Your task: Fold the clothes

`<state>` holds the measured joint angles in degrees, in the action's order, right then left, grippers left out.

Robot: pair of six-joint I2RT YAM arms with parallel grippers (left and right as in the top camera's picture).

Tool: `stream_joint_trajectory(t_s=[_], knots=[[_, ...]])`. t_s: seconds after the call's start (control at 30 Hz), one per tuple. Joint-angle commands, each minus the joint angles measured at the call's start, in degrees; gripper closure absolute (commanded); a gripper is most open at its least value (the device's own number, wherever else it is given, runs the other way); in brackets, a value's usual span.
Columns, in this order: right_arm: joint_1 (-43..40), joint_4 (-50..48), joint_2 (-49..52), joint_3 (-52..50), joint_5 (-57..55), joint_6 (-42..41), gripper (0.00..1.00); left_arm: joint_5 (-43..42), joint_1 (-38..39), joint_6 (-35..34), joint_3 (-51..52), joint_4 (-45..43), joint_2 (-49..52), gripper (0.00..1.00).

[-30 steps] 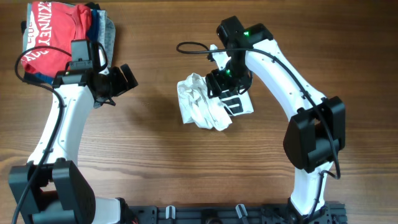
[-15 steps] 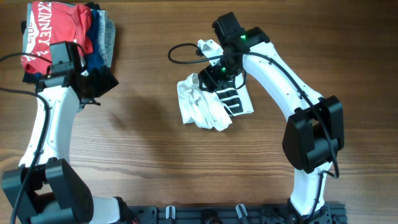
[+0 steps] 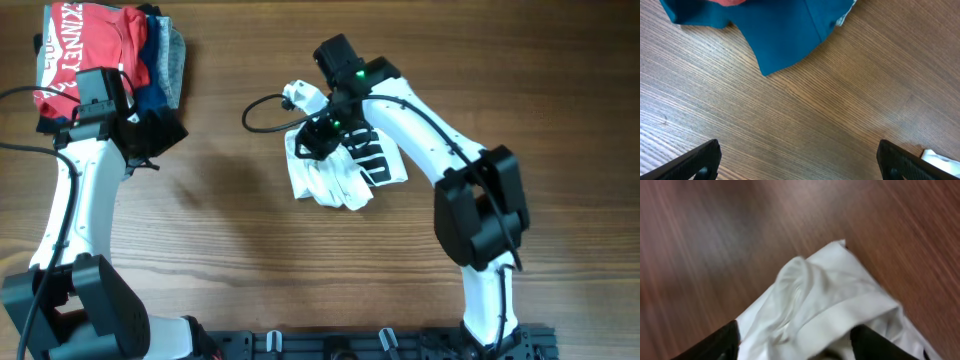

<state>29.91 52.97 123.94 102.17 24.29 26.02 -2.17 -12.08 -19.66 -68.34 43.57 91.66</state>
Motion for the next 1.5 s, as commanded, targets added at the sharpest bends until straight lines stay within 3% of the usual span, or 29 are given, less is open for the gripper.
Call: stream_joint_trajectory(t_s=[0.0, 0.1, 0.2, 0.3, 0.63, 0.77, 0.83, 0.87, 0.9, 1.0, 1.3, 1.47], knots=[[-0.20, -1.88, 1.86, -0.42, -3.17, -2.56, 0.39, 0.70, -0.31, -0.28, -0.68, 0.63, 0.28, 0.00], [-0.20, -1.62, 1.68, -0.26, -3.76, -5.27, 0.54, 0.52, -0.31, -0.28, -0.68, 0.59, 0.28, 0.00], [-0.20, 0.63, 1.16, 0.87, -3.74, -7.32, 0.79, 0.52, -0.31, -0.28, -0.68, 0.55, 0.28, 0.00], [-0.17, 2.45, -0.20, 2.23, -3.52, -10.08, 0.94, 0.52, -0.31, -0.28, -0.68, 0.48, 0.28, 0.00], [5.11, 1.38, -2.34, 3.37, 2.82, -28.48, 0.96, 0.55, -0.31, -0.28, -0.68, 0.42, 0.28, 0.00], [9.29, 1.29, -2.34, 3.37, 2.82, -28.98, 0.96, 0.55, -0.31, -0.28, -0.68, 0.42, 0.28, 0.00], [11.15, 1.97, -2.34, 3.37, 2.62, -26.14, 0.87, 0.55, -0.31, -0.26, -0.68, 0.42, 0.28, 0.00], [11.89, 2.49, -2.34, 3.39, 1.73, -25.53, 0.69, 0.55, -0.31, -0.28, -0.68, 0.42, 0.28, 0.00], [12.41, 3.15, -2.36, 3.39, 0.28, -25.55, 0.37, 0.55, -0.31, -0.28, -0.68, 0.42, 0.28, 0.00], [12.31, 5.88, -2.64, 4.15, -2.69, -25.68, 0.17, 0.52, -0.31, -0.28, -0.68, 0.44, 0.28, 0.00], [5.11, 16.22, -3.96, 7.63, -12.76, -25.99, 0.15, 0.55, -0.31, -0.26, -0.68, 0.35, 0.28, 0.00], [3.65, 15.87, -3.61, 5.73, -13.00, -21.05, 0.28, 0.52, -0.31, -0.28, -0.68, -0.26, 0.28, 0.00]])
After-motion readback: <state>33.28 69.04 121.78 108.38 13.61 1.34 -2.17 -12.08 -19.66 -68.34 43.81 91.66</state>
